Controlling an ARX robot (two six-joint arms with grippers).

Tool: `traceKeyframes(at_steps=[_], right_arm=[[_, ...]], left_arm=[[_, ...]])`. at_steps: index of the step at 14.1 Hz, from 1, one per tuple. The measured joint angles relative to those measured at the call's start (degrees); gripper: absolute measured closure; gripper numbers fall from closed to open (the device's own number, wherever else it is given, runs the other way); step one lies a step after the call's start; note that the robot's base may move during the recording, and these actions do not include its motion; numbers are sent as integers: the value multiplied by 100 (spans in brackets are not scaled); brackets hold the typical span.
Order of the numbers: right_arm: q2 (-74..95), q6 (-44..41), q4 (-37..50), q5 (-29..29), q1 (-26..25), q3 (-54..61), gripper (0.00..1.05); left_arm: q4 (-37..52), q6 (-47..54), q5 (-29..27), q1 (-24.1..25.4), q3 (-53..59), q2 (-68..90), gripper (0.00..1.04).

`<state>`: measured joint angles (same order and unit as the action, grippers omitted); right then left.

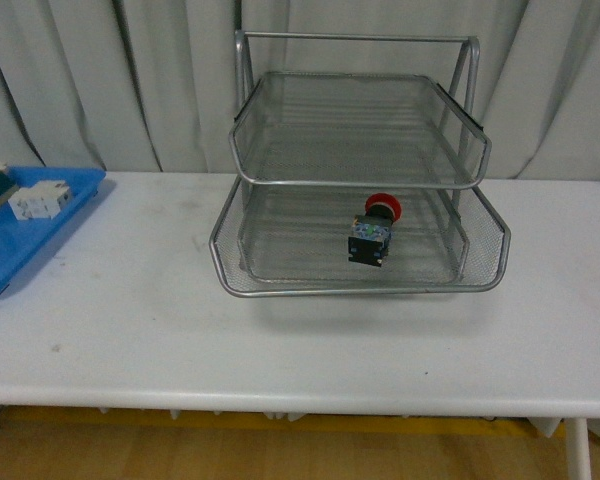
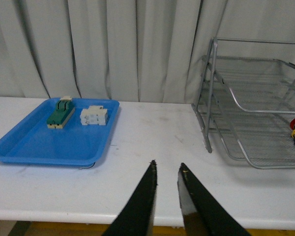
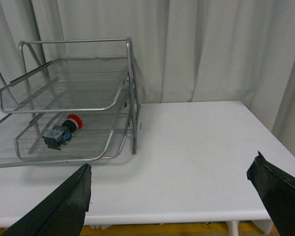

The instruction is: Place button on rack with both arms

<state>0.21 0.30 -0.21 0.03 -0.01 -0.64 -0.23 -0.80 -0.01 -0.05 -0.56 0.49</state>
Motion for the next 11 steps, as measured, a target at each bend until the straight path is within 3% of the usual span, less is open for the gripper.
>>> traceKeyframes(at_steps=[6, 8, 10, 11], right_arm=[[0, 0, 2, 0, 0, 0, 6], [0, 0, 2, 0, 0, 0, 6], [11, -4, -57, -17, -4, -7, 6], [315, -44, -697, -299, -96, -236, 6]], left_arm=[[2, 0, 0, 0, 0, 0, 20], [2, 4, -2, 0, 0, 0, 5], [2, 13, 0, 0, 0, 0, 7], [0, 13, -2, 0, 0, 0, 7]])
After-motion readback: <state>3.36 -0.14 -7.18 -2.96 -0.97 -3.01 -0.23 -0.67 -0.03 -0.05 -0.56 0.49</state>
